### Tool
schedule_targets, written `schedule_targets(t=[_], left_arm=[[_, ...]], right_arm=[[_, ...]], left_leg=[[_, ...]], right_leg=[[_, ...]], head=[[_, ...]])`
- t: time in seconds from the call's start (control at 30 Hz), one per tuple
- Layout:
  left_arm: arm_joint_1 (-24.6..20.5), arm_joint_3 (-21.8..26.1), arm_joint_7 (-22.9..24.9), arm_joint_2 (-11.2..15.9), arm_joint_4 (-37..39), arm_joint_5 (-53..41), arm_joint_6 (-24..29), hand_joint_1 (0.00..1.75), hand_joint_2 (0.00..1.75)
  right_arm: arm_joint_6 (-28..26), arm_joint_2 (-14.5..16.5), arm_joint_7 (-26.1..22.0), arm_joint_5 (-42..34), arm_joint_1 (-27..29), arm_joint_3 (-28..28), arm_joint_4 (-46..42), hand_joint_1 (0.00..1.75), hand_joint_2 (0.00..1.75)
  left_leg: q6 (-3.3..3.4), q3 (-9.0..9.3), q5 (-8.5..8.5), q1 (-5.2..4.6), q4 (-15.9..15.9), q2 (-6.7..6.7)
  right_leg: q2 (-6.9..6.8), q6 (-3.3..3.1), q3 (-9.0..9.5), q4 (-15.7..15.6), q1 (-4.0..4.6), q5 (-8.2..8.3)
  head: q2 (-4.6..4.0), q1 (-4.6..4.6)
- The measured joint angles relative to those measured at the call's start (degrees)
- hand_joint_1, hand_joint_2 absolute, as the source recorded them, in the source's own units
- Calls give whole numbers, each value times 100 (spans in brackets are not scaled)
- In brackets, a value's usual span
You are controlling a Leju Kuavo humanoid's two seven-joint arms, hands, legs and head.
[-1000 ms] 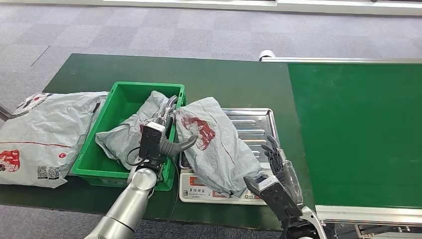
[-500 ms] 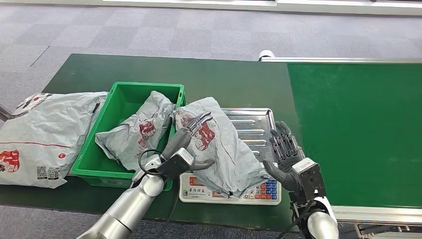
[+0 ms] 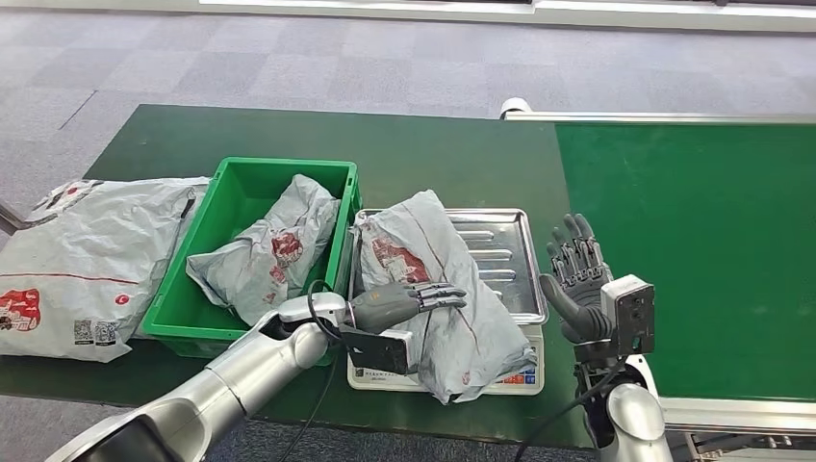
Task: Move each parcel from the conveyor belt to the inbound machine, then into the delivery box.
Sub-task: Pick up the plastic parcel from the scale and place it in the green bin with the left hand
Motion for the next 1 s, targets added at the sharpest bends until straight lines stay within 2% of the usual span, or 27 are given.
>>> schedule_targets(t=[0.17, 0.2, 0.33, 0.47, 0.73, 1.0], left_arm=[[-249, -308, 0, -63, 237, -10, -88, 0, 175], [-272, -342, 0, -68, 266, -12, -88, 4, 175], [-362, -466, 0, -83, 354, -8, -182, 175, 175], [-544, -616, 0, -126, 481, 13, -251, 175, 175], [-760, -638, 193, -212, 629, -26, 172, 175, 175], [-748, -469, 508, -32, -6, -191, 216, 175, 175]], right_arm=[[-44, 0, -7, -23, -145, -56, 145, 0, 175], [-44, 0, -7, -23, -155, -59, 167, 0, 175], [-55, 0, -21, -40, -191, -65, 246, 0, 175], [-60, -13, -24, -164, -264, -65, 354, 0, 175], [-50, -163, -33, -499, -374, -65, 639, 0, 175], [-87, -175, 66, -508, -414, -61, 748, 0, 175]], left_leg=[[-2, 0, 3, 0, 1, -1], [-2, 0, 3, 0, 1, -2], [-3, -1, 1, 0, 0, -3], [-3, -2, 1, 1, 0, -3], [-2, -2, 2, 0, 1, -2], [-4, -3, 3, 0, 0, -8]], right_leg=[[2, 0, 0, 0, 0, 1], [2, -1, 0, 0, 1, 1], [2, -2, -2, 0, 3, -1], [1, -2, -2, 0, 2, -1], [1, -1, 1, 0, 0, 1], [-1, -3, 0, 1, 7, 0]], head=[[0, 0], [0, 0], [0, 0], [-1, 0], [0, 0], [0, 0]])
